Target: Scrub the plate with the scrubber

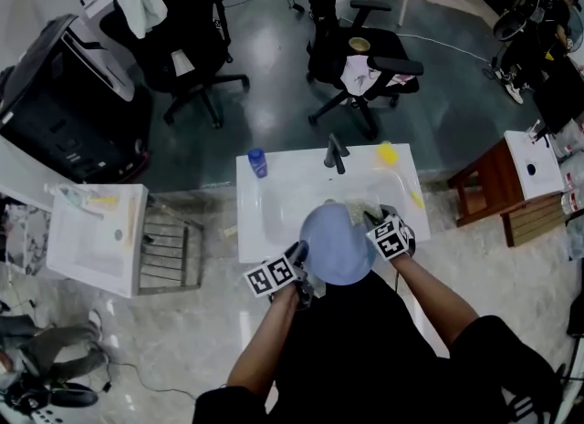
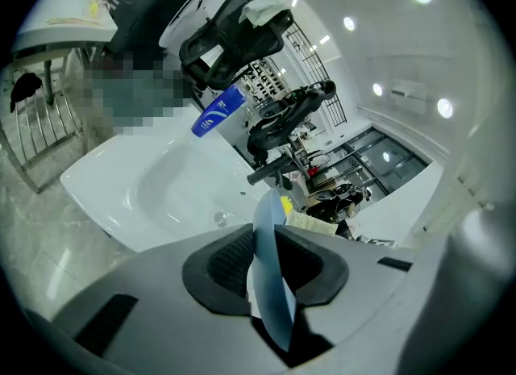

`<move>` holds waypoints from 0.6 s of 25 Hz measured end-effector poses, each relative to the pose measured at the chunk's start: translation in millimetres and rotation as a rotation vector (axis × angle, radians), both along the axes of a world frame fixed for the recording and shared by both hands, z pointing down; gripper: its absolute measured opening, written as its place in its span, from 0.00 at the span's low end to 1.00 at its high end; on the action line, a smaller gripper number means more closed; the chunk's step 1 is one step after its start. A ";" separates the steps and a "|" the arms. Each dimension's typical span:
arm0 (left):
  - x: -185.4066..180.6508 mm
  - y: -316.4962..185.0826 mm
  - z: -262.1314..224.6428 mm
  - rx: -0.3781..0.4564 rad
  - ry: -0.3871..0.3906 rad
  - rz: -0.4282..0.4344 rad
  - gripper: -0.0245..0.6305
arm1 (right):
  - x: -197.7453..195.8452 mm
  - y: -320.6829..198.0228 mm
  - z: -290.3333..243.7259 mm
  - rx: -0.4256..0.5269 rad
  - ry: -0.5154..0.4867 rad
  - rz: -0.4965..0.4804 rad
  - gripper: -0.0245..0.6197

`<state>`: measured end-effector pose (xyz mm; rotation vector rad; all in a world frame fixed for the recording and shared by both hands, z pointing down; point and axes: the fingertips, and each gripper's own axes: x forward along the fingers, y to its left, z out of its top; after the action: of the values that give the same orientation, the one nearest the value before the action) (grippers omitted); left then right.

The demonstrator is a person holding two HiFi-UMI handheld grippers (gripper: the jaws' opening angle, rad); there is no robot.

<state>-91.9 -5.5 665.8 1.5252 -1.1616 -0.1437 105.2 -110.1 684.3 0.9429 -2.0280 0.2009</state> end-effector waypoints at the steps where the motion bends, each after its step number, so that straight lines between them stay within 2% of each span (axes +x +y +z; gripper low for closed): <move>1: -1.4 -0.1 -0.2 0.000 0.000 -0.004 0.14 | 1.3 1.8 1.0 -0.005 -0.001 0.001 0.15; 15: -13.8 -1.1 0.6 0.001 0.023 -0.043 0.15 | 9.4 26.3 6.1 -0.061 -0.027 0.031 0.15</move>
<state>-105.8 -6.5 666.4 1.4967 -1.1769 -0.1899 114.6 -83.7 690.5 0.9387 -2.0212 0.2925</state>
